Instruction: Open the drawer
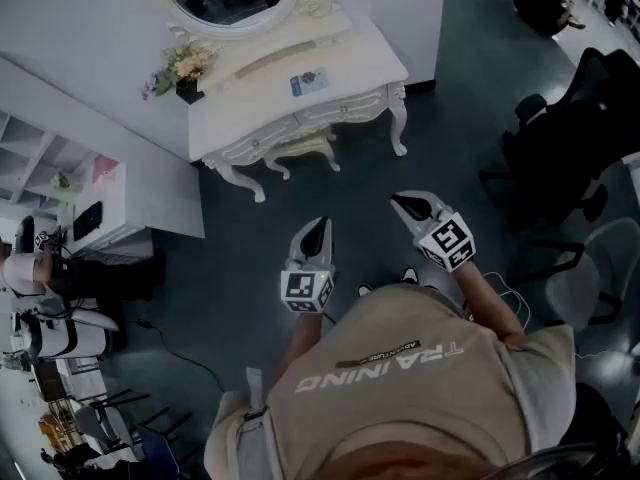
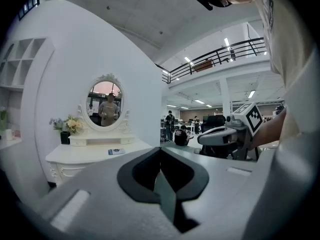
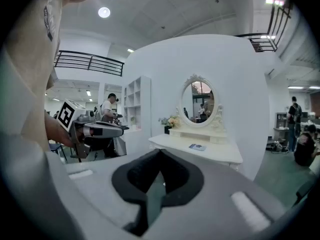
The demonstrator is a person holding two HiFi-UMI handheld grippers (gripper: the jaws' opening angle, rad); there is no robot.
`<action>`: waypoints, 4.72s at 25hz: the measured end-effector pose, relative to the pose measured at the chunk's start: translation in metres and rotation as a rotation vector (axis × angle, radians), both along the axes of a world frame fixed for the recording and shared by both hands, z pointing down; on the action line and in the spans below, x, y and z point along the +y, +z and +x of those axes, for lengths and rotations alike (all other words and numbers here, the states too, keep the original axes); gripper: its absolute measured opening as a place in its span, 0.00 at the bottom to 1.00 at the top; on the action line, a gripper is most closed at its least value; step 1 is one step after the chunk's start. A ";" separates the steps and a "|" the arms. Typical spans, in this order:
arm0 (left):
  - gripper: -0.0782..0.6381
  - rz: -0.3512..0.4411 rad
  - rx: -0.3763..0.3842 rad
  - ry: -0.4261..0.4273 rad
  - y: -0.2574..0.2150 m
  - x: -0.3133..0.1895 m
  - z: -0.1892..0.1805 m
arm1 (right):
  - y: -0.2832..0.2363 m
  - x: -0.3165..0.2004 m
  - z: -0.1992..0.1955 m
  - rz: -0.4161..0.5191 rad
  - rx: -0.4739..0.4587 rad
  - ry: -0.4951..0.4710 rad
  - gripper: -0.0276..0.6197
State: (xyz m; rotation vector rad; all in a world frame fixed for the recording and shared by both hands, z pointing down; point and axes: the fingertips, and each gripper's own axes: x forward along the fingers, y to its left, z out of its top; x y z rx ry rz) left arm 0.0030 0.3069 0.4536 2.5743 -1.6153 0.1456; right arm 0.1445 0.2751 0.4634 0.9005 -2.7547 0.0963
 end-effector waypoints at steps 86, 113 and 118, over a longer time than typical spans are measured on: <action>0.12 -0.289 0.178 -0.122 0.080 -0.431 -0.094 | 0.143 -0.450 -0.103 -0.093 0.160 -0.132 0.05; 0.12 -0.219 0.068 0.059 0.098 -0.587 -0.209 | 0.112 -0.569 -0.207 -0.182 0.119 0.040 0.05; 0.12 -0.299 0.099 0.146 0.135 -0.599 -0.221 | 0.125 -0.581 -0.207 -0.231 0.182 0.136 0.05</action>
